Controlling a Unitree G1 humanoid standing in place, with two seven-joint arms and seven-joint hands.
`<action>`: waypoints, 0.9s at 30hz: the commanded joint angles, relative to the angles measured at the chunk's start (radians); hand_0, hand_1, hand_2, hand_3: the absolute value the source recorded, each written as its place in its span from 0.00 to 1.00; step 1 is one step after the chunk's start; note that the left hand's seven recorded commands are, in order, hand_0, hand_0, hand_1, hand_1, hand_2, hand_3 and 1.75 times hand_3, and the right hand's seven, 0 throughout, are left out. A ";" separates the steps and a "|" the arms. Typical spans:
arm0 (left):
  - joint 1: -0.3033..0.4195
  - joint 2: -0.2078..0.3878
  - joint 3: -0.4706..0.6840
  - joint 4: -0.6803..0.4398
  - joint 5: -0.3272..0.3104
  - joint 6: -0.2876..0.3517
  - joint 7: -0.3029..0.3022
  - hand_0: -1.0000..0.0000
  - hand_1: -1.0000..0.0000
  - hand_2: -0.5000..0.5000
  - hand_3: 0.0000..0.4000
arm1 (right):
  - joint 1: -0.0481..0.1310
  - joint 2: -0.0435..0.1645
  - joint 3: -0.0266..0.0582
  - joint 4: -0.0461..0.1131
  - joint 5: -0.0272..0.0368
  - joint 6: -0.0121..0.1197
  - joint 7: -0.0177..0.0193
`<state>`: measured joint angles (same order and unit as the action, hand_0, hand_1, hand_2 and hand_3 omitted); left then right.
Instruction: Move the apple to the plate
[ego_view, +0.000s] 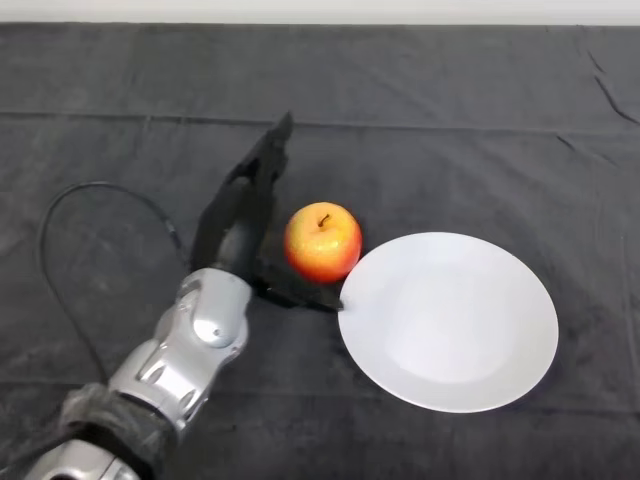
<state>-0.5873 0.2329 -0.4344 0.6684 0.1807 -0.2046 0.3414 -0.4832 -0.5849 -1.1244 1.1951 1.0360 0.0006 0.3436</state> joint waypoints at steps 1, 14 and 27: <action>-0.050 0.001 -0.028 0.037 -0.008 -0.022 0.020 1.00 1.00 0.50 0.00 | -0.009 0.016 -0.0027 -0.042 0.0107 -0.010 -0.0100; -0.108 -0.024 -0.115 0.115 -0.061 -0.057 0.027 1.00 1.00 0.50 0.00 | -0.010 0.014 -0.0038 -0.037 0.0117 -0.011 -0.0078; -0.156 -0.012 -0.149 0.215 -0.056 -0.108 0.039 0.85 1.00 0.43 0.15 | -0.012 0.012 -0.0047 -0.033 0.0124 -0.011 -0.0054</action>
<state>-0.7191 0.1969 -0.5780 0.8550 0.1255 -0.2971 0.3676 -0.4832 -0.5849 -1.1247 1.1952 1.0361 0.0006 0.3436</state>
